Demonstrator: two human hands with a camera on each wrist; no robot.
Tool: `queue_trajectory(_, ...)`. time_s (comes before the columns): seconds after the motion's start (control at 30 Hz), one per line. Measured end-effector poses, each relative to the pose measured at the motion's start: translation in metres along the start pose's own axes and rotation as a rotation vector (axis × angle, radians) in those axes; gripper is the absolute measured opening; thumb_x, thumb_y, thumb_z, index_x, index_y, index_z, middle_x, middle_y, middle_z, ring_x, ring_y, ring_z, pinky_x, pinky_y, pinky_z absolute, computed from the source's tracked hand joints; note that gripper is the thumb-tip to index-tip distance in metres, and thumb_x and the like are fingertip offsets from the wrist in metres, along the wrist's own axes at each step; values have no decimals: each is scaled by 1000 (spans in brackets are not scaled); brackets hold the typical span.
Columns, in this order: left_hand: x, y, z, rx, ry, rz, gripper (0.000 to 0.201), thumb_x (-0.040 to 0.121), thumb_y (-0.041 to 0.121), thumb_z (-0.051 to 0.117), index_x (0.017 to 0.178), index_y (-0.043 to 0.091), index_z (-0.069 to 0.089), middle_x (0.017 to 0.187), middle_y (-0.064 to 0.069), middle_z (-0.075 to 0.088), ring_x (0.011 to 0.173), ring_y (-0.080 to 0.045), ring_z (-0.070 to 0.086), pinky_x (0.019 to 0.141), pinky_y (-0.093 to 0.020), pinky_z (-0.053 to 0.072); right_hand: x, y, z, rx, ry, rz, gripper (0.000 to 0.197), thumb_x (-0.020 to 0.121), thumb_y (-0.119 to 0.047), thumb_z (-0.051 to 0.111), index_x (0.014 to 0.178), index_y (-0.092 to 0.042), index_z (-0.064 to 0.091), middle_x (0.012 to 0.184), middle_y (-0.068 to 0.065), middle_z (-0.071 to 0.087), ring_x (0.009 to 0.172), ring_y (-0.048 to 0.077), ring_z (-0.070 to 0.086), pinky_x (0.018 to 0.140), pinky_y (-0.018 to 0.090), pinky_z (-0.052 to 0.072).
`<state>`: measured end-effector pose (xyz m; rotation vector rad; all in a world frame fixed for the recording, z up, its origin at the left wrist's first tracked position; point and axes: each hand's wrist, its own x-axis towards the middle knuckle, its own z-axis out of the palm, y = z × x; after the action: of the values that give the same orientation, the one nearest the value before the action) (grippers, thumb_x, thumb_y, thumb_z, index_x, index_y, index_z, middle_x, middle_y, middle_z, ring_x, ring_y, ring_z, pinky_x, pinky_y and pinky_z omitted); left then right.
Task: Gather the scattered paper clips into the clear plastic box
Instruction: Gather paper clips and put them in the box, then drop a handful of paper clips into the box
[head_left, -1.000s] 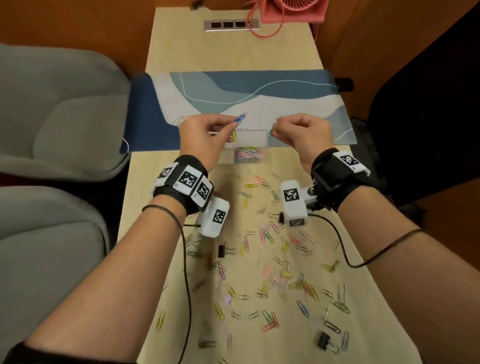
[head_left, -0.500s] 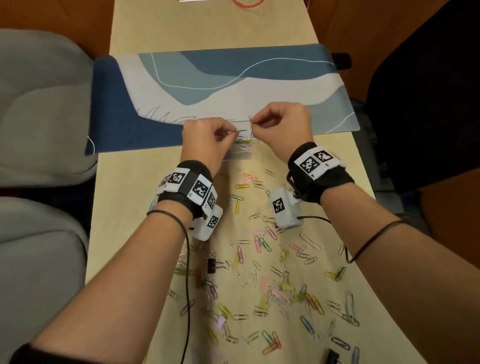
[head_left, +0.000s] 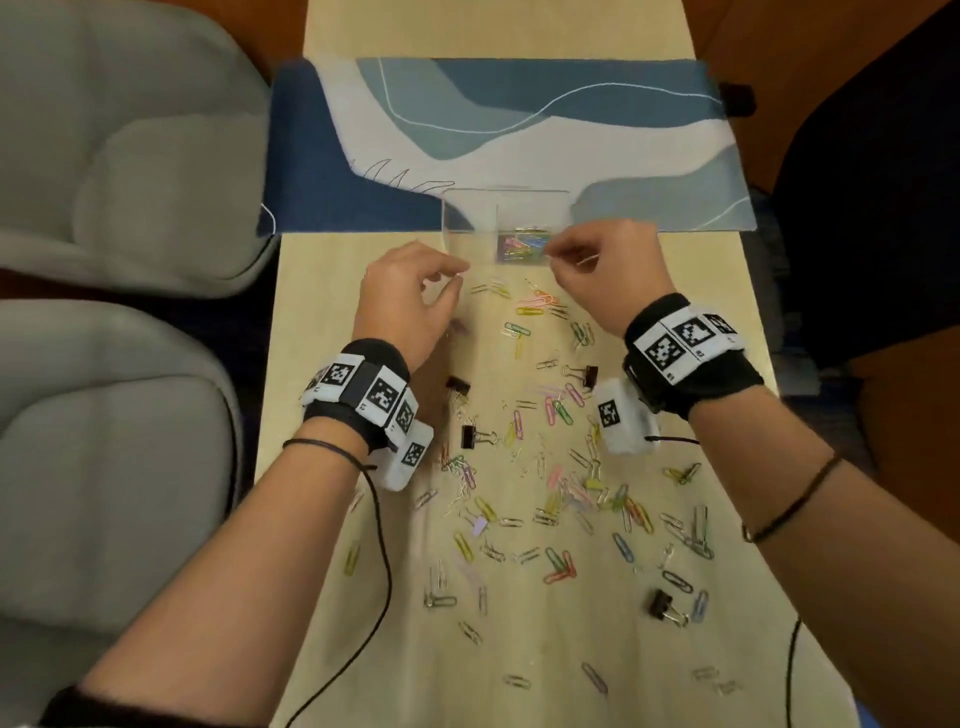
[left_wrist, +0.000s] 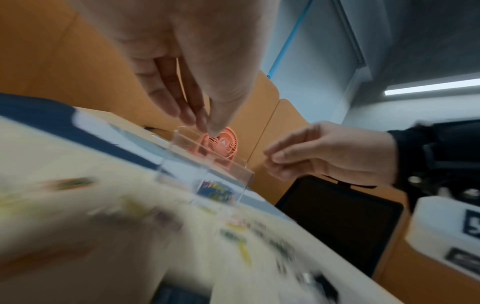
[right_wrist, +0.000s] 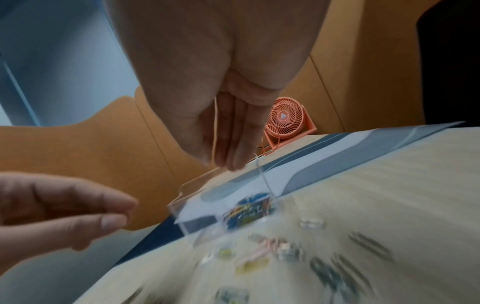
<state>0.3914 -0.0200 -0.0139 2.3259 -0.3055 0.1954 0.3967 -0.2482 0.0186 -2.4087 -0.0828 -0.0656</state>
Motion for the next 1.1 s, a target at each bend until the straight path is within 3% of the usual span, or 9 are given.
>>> queue_trajectory(0.17, -127, -22, -31, 99, 27, -267, 11, 84, 20, 68, 93, 22, 75, 93, 6, 64, 82, -13, 59, 77, -37, 54, -122, 0, 21, -161, -352, 131, 17, 83, -14, 63, 92, -22, 76, 85, -7, 72, 71, 3, 62, 78, 22, 54)
queue_trajectory(0.23, -178, -27, -42, 133, 32, -393, 14, 85, 20, 67, 97, 18, 74, 100, 3, 59, 90, -16, 58, 85, -37, 53, -168, 5, 35, -208, -360, 149, 19, 84, -20, 65, 101, -22, 73, 95, -4, 70, 77, 7, 59, 75, 21, 48)
queue_trajectory(0.33, -238, -27, -49, 150, -2, -534, 25, 88, 18, 65, 112, 13, 70, 108, -2, 50, 98, -19, 53, 94, -36, 49, -221, 3, 55, -259, -360, 50, 39, 85, -26, 65, 123, -19, 63, 114, 5, 59, 102, 21, 53, 86, 33, 48)
queue_trajectory(0.43, -274, -17, -42, 98, -80, -511, 30, 91, 17, 61, 119, 8, 66, 108, -1, 47, 101, -19, 50, 100, -39, 46, -251, -5, 68, -356, -370, -82, 48, 85, -33, 65, 130, -18, 57, 125, 14, 55, 115, 31, 49, 98, 42, 44)
queue_trajectory(0.53, -293, 2, -31, 88, -188, -419, 36, 94, 27, 58, 124, 9, 63, 110, 0, 47, 104, -18, 47, 101, -38, 44, -267, -13, 74, -404, -373, -114, 48, 82, -34, 69, 126, -17, 59, 127, 16, 54, 116, 33, 50, 97, 44, 46)
queue_trajectory(0.7, -307, 36, -13, 96, -289, -365, 70, 83, 51, 67, 140, 17, 46, 122, 0, 42, 114, -15, 39, 105, -29, 37, -276, -17, 85, -451, -335, -144, 23, 81, -5, 68, 104, -9, 70, 111, 17, 61, 100, 34, 57, 75, 41, 56)
queue_trajectory(0.83, -302, 49, 5, 118, -322, -357, 91, 74, 54, 75, 147, 20, 33, 130, -2, 35, 118, -17, 34, 105, -27, 34, -267, -17, 88, -524, -414, -132, 14, 82, 0, 63, 90, -9, 72, 96, 9, 60, 85, 27, 57, 69, 36, 53)
queue_trajectory(0.97, -295, 57, 19, 216, -316, -307, 63, 84, 38, 71, 138, 15, 48, 134, -10, 40, 119, -26, 39, 103, -36, 41, -257, -24, 86, -540, -459, -109, 23, 85, 5, 51, 91, -3, 71, 96, 10, 61, 85, 28, 58, 75, 36, 52)
queue_trajectory(1.1, -289, 57, 27, 214, -226, -256, 22, 86, 14, 67, 106, 6, 67, 111, -14, 54, 97, -30, 51, 81, -41, 51, -247, -24, 84, -440, -449, 2, 22, 82, 3, 52, 90, -5, 72, 93, 10, 65, 87, 29, 64, 77, 34, 54)
